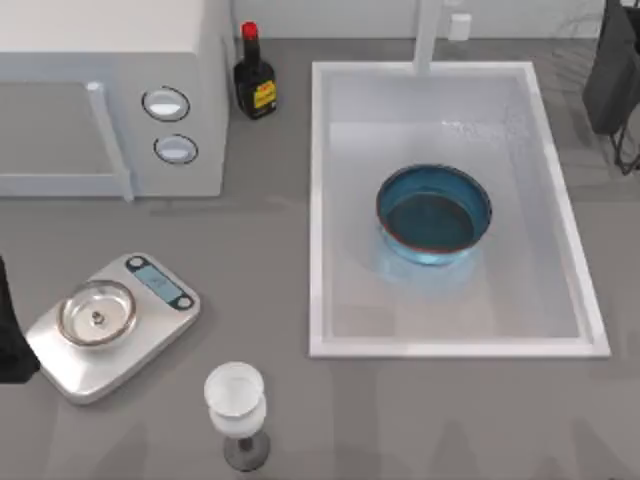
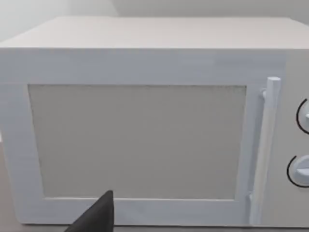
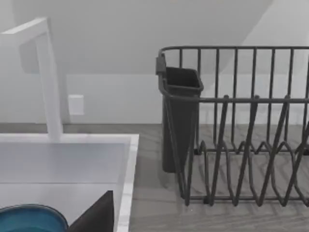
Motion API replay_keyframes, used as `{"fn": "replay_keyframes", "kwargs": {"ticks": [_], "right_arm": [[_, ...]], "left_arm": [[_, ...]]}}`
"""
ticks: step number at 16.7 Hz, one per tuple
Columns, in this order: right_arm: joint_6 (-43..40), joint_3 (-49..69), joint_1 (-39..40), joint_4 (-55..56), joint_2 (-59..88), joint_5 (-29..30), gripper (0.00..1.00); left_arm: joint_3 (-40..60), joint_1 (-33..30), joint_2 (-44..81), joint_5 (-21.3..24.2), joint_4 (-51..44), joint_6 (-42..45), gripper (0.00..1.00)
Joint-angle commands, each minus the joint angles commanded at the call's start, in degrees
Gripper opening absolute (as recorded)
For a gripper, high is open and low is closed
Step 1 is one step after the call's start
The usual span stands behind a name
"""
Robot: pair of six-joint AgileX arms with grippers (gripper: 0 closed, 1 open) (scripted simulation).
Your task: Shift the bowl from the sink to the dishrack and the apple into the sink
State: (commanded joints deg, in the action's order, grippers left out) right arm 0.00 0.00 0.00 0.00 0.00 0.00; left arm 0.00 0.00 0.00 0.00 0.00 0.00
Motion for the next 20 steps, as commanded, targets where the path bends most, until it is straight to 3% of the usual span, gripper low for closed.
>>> {"fn": "replay_keyframes", "kwargs": {"ticks": [5, 9, 20], "right_arm": [[0.5, 3.3, 0.8, -1.4, 3.3, 0.0, 1.0], [2.4, 15.2, 3.2, -6.8, 15.6, 0.3, 1.0], [13.1, 73.3, 14.1, -36.1, 77.8, 3.8, 1.0]], "left_arm": [[0.0, 0.0, 0.0, 0.0, 0.0, 0.0, 1.0], [0.0, 0.0, 0.0, 0.0, 0.0, 0.0, 1.0], [0.0, 0.0, 0.0, 0.0, 0.0, 0.0, 1.0]]}}
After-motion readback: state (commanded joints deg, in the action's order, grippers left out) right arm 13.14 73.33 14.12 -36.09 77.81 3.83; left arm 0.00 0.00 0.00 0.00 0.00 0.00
